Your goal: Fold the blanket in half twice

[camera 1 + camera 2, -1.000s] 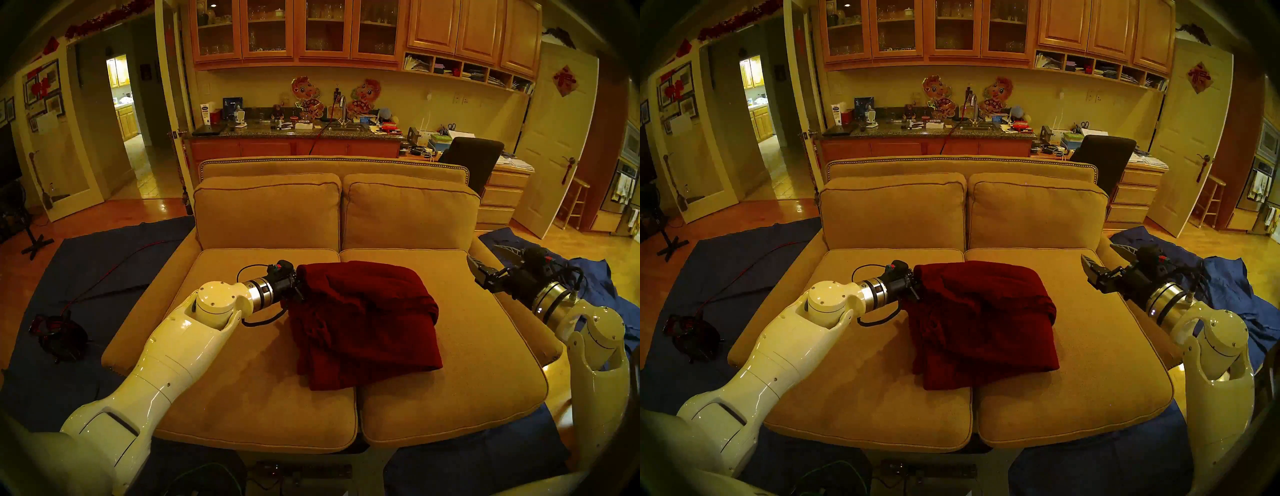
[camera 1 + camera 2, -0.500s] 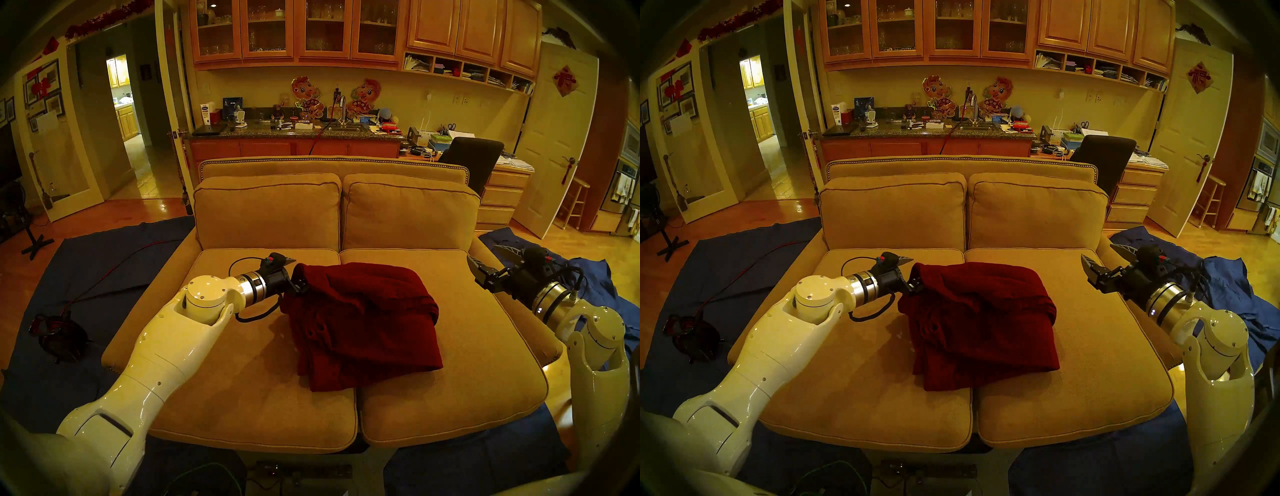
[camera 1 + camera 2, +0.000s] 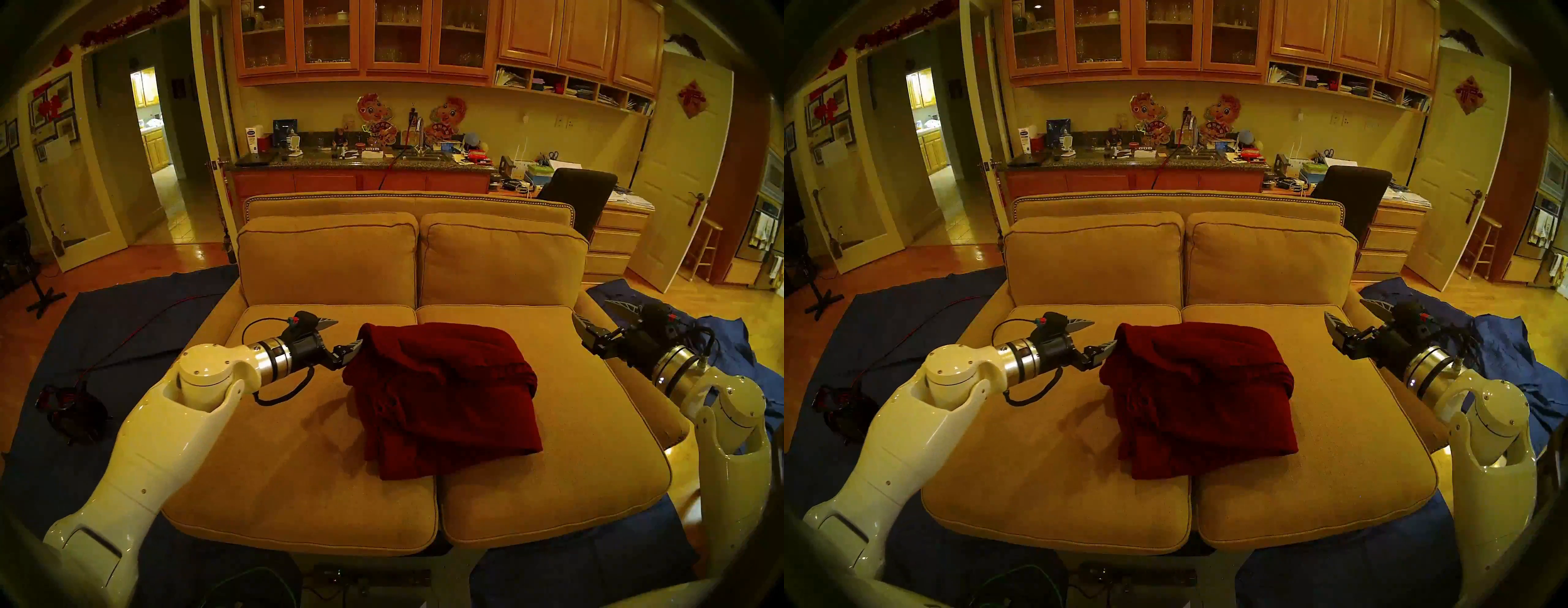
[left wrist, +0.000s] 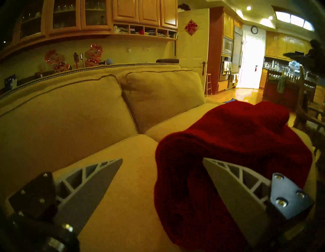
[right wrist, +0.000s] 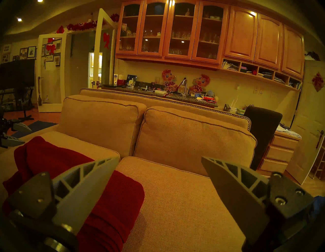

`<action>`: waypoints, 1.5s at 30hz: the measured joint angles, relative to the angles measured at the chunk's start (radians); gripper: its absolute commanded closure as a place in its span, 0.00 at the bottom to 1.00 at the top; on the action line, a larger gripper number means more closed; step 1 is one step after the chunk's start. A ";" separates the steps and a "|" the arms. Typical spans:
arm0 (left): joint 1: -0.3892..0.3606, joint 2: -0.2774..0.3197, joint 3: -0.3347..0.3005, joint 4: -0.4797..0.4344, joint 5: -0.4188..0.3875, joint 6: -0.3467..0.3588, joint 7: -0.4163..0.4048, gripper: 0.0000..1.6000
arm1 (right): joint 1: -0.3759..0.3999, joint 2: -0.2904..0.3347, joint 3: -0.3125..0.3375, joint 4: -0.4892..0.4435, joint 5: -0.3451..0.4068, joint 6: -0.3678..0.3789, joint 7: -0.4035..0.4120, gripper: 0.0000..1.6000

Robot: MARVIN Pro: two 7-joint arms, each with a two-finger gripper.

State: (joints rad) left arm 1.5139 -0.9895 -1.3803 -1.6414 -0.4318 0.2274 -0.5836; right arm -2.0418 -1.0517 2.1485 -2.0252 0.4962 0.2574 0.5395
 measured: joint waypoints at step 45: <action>0.348 -0.039 -0.188 -0.386 -0.123 0.147 0.234 0.00 | 0.000 -0.001 0.000 0.000 0.000 0.000 0.000 0.00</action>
State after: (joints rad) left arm 1.8617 -1.0281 -1.5684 -2.0277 -0.5552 0.3745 -0.3500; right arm -2.0415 -1.0524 2.1487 -2.0257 0.4961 0.2576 0.5395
